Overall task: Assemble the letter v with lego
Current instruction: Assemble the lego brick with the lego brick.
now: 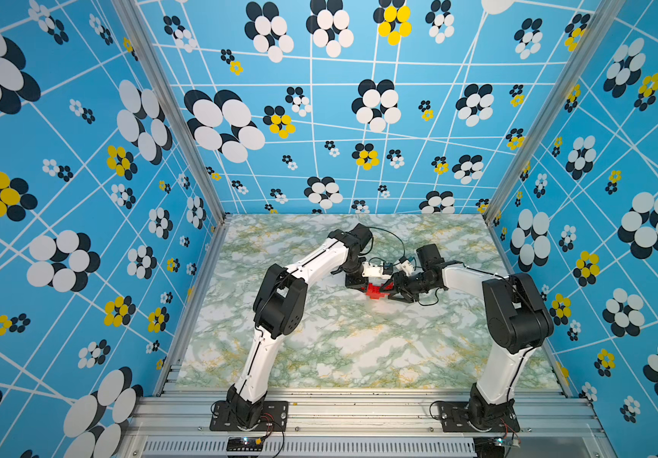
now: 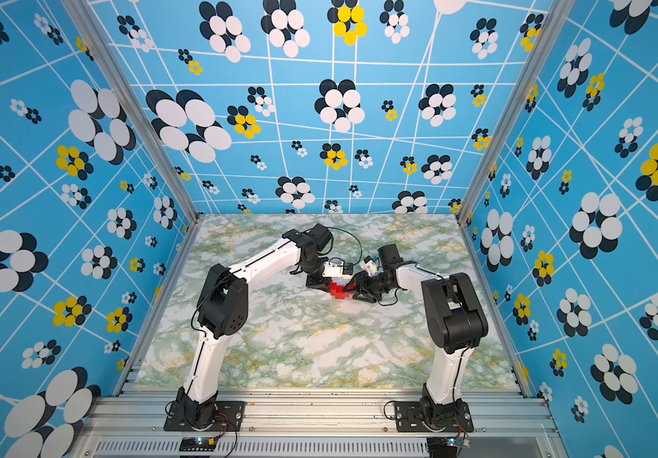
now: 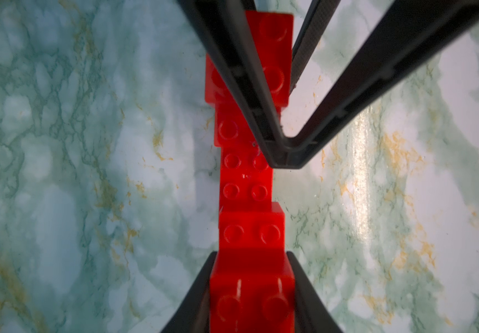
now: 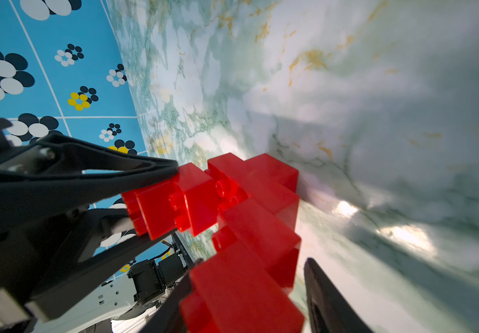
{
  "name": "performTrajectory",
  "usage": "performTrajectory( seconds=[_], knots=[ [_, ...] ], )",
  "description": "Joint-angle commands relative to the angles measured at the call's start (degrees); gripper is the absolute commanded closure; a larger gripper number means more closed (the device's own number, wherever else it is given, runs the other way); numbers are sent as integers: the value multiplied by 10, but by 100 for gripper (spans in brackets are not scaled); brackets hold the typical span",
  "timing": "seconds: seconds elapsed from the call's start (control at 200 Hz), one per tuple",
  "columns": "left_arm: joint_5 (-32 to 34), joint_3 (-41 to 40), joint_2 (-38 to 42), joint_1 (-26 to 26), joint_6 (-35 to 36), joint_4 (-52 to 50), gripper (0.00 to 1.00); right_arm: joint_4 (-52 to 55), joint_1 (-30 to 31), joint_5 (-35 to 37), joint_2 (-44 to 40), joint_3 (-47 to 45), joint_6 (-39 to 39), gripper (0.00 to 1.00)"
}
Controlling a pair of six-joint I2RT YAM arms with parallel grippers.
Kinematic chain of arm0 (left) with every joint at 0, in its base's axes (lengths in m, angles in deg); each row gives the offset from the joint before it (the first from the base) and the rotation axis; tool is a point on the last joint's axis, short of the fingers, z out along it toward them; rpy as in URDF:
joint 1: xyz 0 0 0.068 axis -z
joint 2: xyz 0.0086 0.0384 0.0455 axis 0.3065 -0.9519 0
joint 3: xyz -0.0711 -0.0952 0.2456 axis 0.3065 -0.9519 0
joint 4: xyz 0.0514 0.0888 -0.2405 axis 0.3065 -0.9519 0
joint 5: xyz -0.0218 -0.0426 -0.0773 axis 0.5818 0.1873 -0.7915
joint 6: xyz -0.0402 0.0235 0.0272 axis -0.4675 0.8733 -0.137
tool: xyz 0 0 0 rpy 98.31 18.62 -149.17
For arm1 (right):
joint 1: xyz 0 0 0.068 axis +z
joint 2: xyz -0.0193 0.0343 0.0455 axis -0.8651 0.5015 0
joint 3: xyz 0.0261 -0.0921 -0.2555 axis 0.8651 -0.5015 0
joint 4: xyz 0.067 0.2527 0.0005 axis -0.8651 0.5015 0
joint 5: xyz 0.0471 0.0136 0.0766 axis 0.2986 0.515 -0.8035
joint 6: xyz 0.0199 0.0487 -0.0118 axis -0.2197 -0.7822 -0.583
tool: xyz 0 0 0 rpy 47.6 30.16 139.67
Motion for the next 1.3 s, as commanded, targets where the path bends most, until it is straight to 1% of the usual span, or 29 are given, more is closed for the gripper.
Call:
performTrajectory(
  seconds=[0.0,0.285,0.55,0.815,0.989,1.169,1.294],
  knots=[
    [-11,8,-12,-7,-8,0,100,19,5,4,7,14,9,43],
    [-16,8,-13,-13,-15,8,100,19,5,4,9,15,9,43],
    [-14,10,-19,-14,-7,-3,100,20,5,4,8,15,9,43],
    [-11,10,-25,-18,11,-15,100,23,5,3,9,18,9,43],
    [-21,9,-27,-21,24,-22,100,26,5,2,11,21,11,43],
    [-29,23,-38,-20,18,-52,100,40,5,2,18,35,19,43],
    [-26,20,-39,-21,15,-50,100,43,5,1,21,43,20,44]
  ],
)
